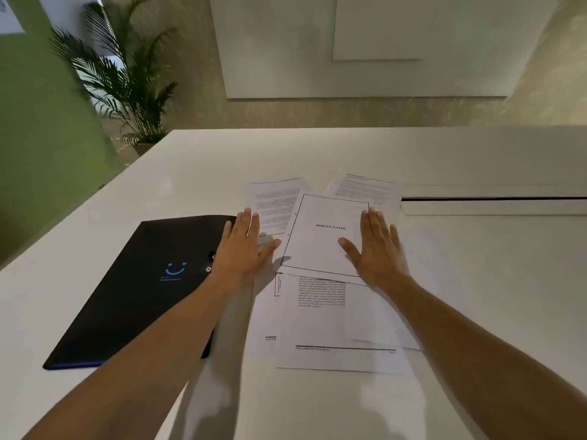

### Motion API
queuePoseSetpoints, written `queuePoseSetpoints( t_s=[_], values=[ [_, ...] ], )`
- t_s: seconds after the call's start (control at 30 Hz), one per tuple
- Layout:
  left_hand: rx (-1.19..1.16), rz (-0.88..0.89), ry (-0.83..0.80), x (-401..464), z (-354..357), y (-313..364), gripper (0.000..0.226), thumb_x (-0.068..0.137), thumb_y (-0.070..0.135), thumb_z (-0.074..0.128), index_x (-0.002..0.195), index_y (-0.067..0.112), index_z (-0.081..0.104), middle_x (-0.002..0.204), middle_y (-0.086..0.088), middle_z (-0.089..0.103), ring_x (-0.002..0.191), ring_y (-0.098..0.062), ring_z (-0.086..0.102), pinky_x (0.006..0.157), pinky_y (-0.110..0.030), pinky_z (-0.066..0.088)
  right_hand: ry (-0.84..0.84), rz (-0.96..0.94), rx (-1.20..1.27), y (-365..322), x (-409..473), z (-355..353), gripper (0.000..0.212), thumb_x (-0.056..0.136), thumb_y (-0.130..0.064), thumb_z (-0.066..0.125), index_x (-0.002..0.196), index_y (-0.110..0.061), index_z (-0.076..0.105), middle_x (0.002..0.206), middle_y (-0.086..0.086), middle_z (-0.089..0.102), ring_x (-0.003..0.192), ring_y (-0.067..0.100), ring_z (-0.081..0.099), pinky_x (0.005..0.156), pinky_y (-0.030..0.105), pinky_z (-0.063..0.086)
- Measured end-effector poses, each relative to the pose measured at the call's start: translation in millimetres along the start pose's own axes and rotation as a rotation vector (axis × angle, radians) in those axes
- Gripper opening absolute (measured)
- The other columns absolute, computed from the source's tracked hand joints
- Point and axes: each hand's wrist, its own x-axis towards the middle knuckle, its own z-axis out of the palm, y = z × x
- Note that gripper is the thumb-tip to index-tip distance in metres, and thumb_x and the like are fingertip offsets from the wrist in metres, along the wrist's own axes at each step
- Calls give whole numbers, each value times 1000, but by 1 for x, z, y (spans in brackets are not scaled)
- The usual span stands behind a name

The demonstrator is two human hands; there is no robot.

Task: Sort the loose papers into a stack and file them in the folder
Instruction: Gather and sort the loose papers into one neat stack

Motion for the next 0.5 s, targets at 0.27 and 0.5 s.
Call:
queuePoseSetpoints(
  t_s=[0.27,0.5],
  values=[
    [-85,47,8,-1,18,29,49,94,57,38,90,13,59,96,-2,59,94,-21,56,80,-33,41,-188,57,51,8,-4,22,104,86,-81,4,159,-7,8,169,11,9,156,23,5,125,44,5],
    [-175,-131,-54,10,20,57,45,91,49,49,99,9,65,113,-12,56,106,-27,48,82,-36,41,-205,50,5,6,-3,24,100,89,-76,5,158,-5,15,168,13,16,156,24,9,126,45,6]
  ],
)
